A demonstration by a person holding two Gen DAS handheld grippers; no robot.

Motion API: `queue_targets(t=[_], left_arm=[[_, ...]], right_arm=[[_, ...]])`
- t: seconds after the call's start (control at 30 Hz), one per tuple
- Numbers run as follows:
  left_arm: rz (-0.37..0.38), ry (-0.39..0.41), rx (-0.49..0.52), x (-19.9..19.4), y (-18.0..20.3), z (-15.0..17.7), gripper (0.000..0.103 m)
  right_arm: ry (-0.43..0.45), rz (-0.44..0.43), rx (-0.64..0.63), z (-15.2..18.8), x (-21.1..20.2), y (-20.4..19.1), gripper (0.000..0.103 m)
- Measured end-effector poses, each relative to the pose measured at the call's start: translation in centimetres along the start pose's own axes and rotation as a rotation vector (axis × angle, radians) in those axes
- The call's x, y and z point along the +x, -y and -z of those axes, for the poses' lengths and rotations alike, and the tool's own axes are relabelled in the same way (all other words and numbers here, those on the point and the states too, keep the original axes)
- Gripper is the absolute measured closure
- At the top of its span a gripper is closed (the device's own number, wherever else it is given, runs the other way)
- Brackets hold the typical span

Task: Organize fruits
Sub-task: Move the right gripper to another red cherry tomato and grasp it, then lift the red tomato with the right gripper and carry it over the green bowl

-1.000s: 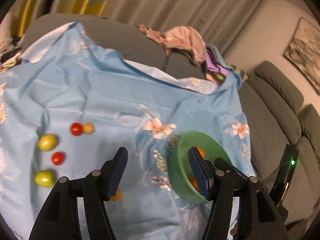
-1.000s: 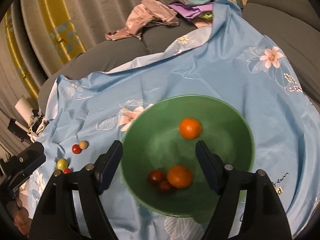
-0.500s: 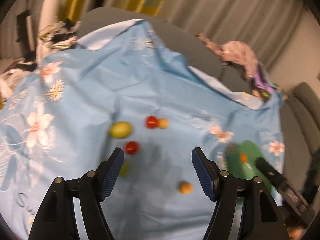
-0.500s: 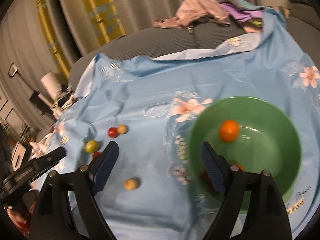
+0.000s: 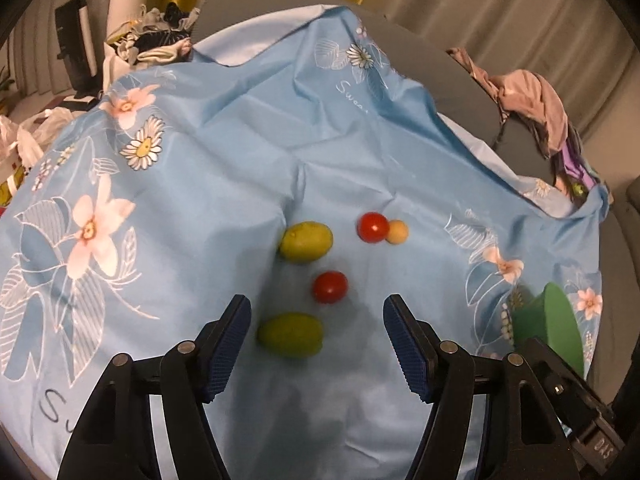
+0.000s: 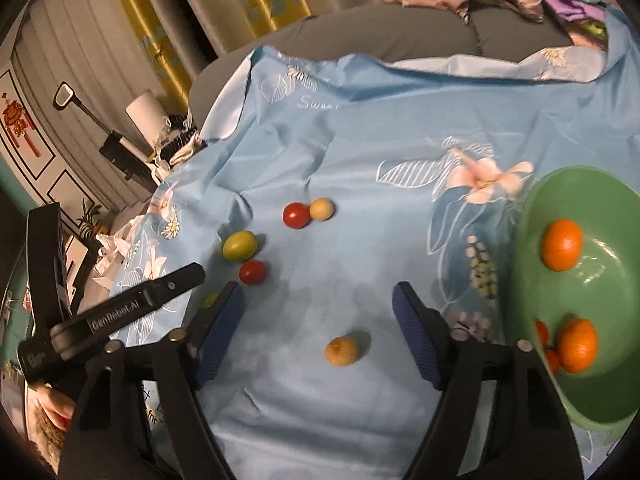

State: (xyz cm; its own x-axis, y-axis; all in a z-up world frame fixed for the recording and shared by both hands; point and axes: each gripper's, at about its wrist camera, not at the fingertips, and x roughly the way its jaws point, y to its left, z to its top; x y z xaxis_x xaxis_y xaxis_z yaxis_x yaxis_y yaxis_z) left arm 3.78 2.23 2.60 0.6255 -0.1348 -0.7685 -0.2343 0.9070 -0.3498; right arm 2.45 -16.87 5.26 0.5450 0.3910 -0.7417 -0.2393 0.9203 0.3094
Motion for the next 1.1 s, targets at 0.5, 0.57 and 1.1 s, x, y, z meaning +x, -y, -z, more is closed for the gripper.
queue_targets(t=[0.5, 0.57, 1.1], left_arm=[[-0.078, -0.144, 0.12, 6.5, 2.1, -0.8, 0.061], [-0.104, -0.148, 0.12, 7.1, 2.1, -0.8, 0.061], [-0.037, -0.075, 0.004, 5.4, 0.3, -1.5, 0.078]], right_arm=[[-0.209, -0.145, 0.117, -6.6, 13.8, -1.2, 0.058], [-0.22, -0.125, 0.102, -6.6, 14.6, -1.4, 0.058], [-0.209, -0.074, 0.046, -6.5, 16.6, -1.7, 0.074]])
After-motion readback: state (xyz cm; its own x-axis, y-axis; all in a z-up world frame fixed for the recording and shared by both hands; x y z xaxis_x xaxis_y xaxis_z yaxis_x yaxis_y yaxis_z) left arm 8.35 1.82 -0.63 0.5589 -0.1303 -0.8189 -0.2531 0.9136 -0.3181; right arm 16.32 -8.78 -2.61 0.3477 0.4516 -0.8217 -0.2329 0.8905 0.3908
